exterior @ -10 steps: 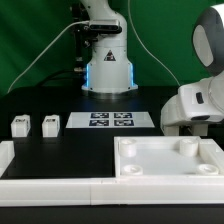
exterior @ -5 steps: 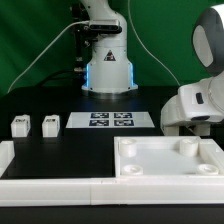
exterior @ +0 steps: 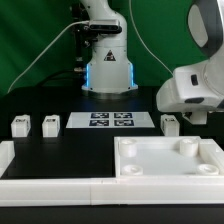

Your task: Assemble one leg

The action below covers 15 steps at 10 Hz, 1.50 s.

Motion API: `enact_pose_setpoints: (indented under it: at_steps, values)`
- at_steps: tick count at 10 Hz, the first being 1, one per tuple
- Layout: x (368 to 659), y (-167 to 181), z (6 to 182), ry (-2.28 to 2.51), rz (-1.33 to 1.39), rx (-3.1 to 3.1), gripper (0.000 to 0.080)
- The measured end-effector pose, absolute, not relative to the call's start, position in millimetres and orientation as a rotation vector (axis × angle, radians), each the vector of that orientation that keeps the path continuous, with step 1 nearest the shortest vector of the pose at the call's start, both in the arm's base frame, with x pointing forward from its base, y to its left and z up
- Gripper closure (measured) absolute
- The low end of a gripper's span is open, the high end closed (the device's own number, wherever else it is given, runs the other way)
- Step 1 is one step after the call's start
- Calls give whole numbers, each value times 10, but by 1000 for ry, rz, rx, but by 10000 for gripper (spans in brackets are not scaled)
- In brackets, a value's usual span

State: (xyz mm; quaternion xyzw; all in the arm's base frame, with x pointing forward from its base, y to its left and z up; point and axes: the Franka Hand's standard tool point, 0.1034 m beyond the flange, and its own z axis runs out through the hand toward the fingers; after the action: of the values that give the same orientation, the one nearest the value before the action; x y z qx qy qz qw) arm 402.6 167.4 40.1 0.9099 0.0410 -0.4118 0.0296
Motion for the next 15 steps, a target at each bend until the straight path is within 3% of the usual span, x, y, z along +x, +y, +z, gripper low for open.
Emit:
enact_pose_setpoints:
  at_steps: [3, 5, 9, 13, 15]
  values:
    - [4137, 1517, 742, 104, -1260, 2819, 508]
    - [4144, 1552, 665, 109, -1193, 2854, 508]
    - [4313, 1583, 649, 145, -624, 3080, 508]
    - [4644, 1229, 1015, 337, -63, 3166, 508]
    - [4660, 1263, 972, 338, 303, 3174, 508]
